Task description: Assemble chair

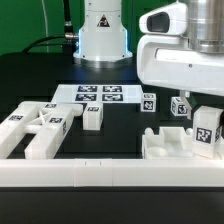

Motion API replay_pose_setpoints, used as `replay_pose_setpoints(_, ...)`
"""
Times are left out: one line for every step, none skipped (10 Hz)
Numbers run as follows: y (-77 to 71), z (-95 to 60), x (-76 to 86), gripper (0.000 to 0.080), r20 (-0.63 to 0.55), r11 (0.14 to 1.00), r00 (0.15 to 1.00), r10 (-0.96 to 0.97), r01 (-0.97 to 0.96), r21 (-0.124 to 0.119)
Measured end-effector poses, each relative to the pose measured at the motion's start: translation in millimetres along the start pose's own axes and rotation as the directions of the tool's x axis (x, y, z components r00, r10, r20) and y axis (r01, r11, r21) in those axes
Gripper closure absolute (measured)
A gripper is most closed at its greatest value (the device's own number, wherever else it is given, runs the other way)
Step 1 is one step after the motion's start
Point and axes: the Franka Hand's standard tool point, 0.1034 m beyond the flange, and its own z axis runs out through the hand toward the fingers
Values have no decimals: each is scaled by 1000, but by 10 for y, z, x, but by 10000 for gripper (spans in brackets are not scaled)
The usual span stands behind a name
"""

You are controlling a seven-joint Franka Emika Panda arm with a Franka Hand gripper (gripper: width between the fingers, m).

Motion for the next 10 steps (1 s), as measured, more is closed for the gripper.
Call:
replay_pose_setpoints(-25, 7, -3, 509, -2, 994, 994, 106, -106, 20)
replay_pose_setpoints(-44, 12, -2, 509, -2, 960, 961, 277, -276, 53)
replay_pose_setpoints(-49, 13, 0, 509, 5, 934, 936, 352, -351, 64)
replay_pose_setpoints(-55, 13, 3, 509, 14, 901, 903, 429, -429, 69)
replay_pose_setpoints(-60, 15, 6, 509, 23, 867, 870, 493, -493, 72)
replay_pose_setpoints(-65, 17, 10, 509, 36, 815, 819, 573, -574, 74)
replay_pose_setpoints(-71, 18, 13, 509, 47, 766, 770, 637, -638, 75)
replay_pose_setpoints(-76, 18, 21, 508, 55, 719, 723, 688, -691, 76)
replay_pose_setpoints(-80, 19, 24, 508, 58, 688, 692, 720, -722, 76)
replay_pose_setpoints(-88, 20, 31, 508, 71, 606, 610, 789, -792, 74)
